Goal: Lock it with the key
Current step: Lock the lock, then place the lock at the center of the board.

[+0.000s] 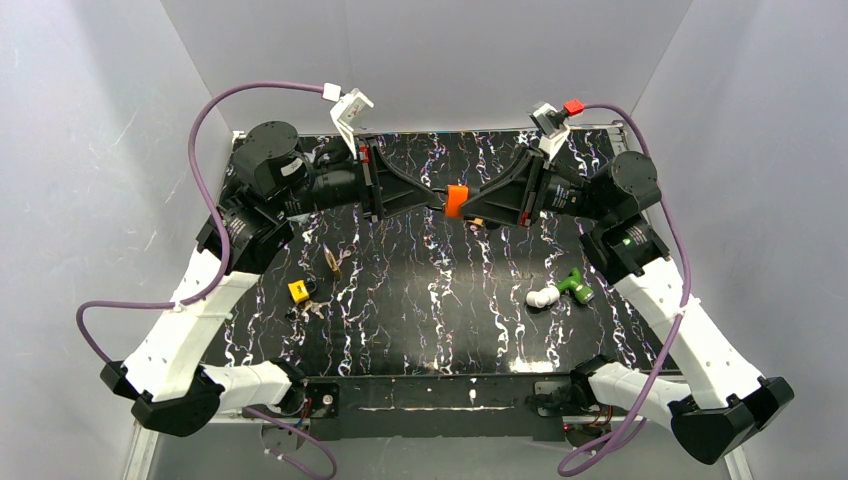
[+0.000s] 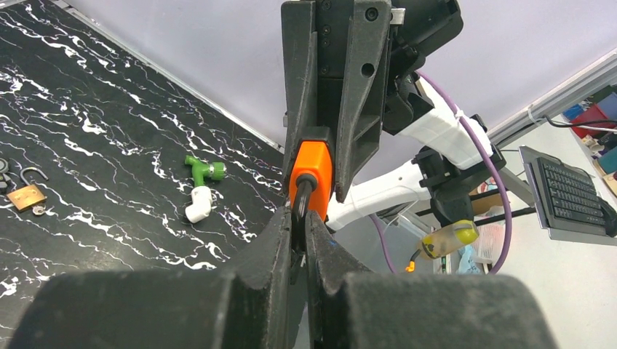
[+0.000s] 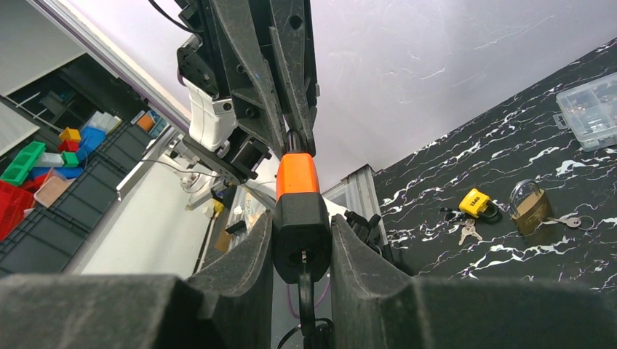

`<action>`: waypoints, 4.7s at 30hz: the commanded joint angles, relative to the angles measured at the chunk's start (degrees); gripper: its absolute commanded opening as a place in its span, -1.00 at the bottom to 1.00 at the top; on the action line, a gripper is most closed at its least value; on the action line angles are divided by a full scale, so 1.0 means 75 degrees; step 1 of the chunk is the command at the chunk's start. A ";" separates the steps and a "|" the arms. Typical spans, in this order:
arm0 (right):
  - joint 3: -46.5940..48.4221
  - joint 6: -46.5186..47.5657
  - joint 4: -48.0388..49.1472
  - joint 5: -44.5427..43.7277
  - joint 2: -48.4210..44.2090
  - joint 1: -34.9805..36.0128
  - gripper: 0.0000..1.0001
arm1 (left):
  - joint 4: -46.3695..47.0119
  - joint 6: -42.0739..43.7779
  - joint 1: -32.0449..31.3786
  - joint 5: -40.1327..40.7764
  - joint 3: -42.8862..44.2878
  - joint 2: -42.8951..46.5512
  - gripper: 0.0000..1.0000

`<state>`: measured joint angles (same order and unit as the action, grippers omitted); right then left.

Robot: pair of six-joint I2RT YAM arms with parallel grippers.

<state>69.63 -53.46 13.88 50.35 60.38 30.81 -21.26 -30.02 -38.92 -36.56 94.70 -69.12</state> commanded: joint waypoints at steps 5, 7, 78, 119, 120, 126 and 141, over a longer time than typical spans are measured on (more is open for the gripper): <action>0.0334 0.0052 0.0536 -0.0173 0.0138 0.0251 -0.97 | -0.0187 0.0158 -0.0532 -0.0295 0.0078 -0.0481 -1.00; 0.0372 0.0104 0.0459 -0.0174 0.0159 0.0253 -0.97 | -0.0200 0.0170 -0.0543 -0.0278 0.0059 -0.0481 -1.00; -0.1525 -0.0232 0.2347 0.1076 0.0199 -0.0962 0.29 | -0.2165 0.0172 -0.0526 0.2947 0.1261 -0.0048 -1.00; -0.2337 -0.0743 0.3102 0.1399 0.0769 -0.1624 -0.97 | -0.2534 0.0392 0.0794 0.2446 0.0946 0.0218 -1.00; -0.2280 -0.0518 0.2578 0.1231 0.0791 -0.1626 -0.97 | -0.2762 0.0397 0.0796 0.2793 0.0987 0.0140 -1.00; -0.1718 0.0866 -0.0796 -0.0600 0.1272 -0.1528 -0.97 | -0.3942 0.0100 0.0796 0.4627 0.0591 -0.0694 -1.00; -0.0523 0.0962 -0.2238 -0.3400 0.4337 0.0386 -0.97 | -0.2995 -0.0805 0.0807 0.5883 -0.1841 -0.3004 -1.00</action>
<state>60.60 -46.19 -1.95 30.61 88.20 31.30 -46.21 -33.50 -33.08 3.59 81.52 -90.85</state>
